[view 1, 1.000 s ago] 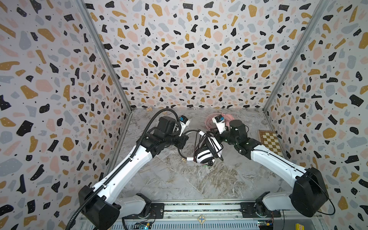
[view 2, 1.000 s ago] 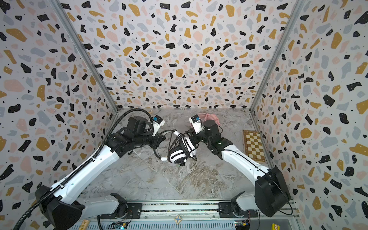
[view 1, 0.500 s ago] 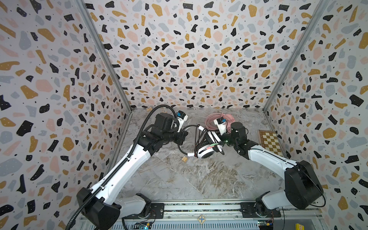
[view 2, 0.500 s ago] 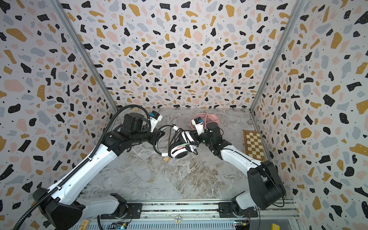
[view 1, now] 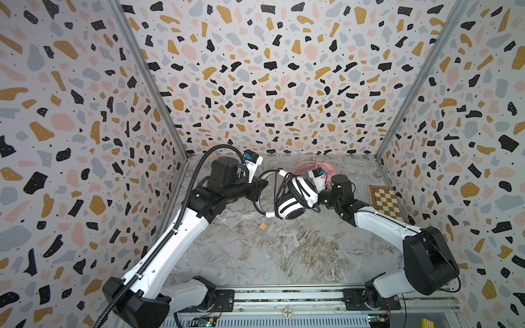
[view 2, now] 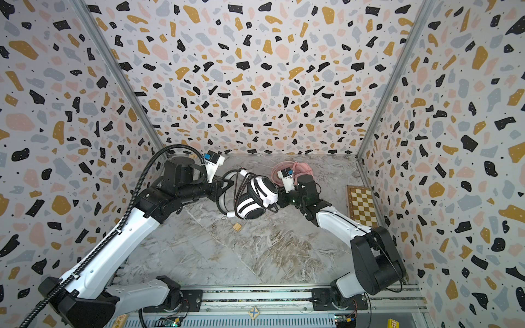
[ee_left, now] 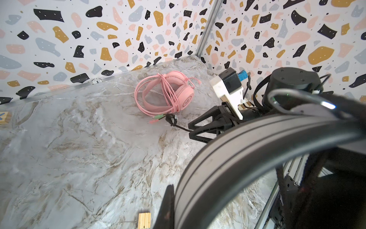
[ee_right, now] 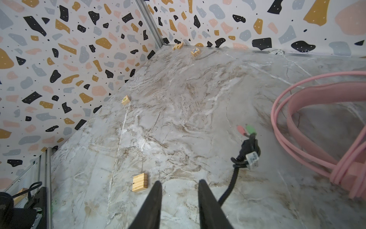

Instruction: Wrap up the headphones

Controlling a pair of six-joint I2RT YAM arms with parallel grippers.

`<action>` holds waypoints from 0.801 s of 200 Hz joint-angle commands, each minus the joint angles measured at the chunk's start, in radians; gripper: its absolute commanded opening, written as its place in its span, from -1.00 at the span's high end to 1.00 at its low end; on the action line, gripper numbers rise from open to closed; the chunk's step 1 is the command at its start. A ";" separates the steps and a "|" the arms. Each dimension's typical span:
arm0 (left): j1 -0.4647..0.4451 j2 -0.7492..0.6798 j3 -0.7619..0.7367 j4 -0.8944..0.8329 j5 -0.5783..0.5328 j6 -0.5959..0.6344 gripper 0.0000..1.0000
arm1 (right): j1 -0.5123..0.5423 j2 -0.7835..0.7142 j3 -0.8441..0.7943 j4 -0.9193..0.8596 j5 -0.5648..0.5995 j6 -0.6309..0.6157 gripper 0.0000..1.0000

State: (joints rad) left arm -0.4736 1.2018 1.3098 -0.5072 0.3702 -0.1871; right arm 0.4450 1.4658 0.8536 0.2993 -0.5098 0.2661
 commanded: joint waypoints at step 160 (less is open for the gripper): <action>0.029 0.023 0.166 0.108 0.074 -0.094 1.00 | 0.001 0.097 -0.095 0.290 -0.169 0.138 0.69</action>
State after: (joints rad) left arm -0.4541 1.2308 1.4143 -0.4980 0.4175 -0.2295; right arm 0.4450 1.5646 0.7666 0.5331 -0.6537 0.3813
